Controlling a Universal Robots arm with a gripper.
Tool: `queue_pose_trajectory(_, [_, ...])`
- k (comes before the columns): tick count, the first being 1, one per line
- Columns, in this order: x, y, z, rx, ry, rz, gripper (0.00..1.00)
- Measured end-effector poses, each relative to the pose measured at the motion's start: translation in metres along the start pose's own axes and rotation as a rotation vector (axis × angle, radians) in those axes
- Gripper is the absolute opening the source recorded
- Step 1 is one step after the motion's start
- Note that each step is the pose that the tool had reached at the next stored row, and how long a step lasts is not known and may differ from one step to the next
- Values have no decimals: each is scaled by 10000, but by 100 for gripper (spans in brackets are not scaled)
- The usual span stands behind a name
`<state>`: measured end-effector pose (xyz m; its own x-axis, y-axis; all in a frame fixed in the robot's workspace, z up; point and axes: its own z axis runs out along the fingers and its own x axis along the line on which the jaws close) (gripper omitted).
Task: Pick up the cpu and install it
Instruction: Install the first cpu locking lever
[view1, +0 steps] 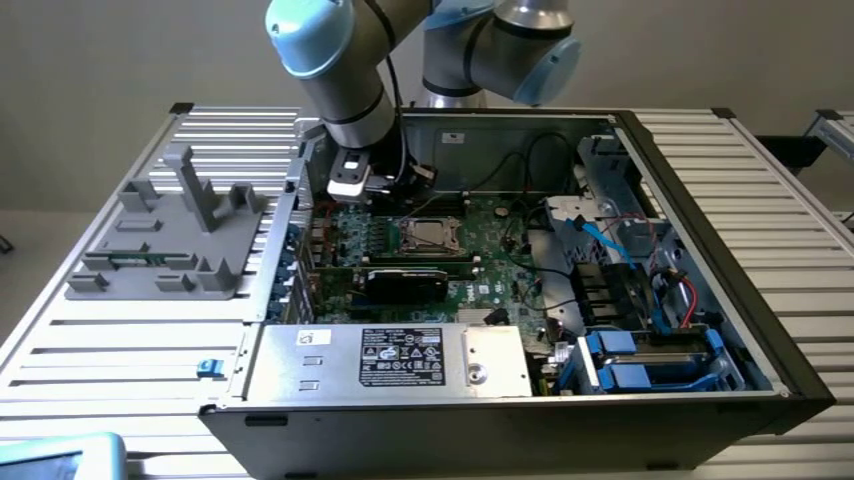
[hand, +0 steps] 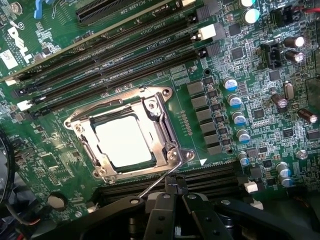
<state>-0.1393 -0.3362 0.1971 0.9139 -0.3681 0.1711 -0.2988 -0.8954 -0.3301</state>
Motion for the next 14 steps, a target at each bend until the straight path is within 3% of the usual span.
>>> queue_pose_trajectory(14, [69,-15,48,2,4,-2,11])
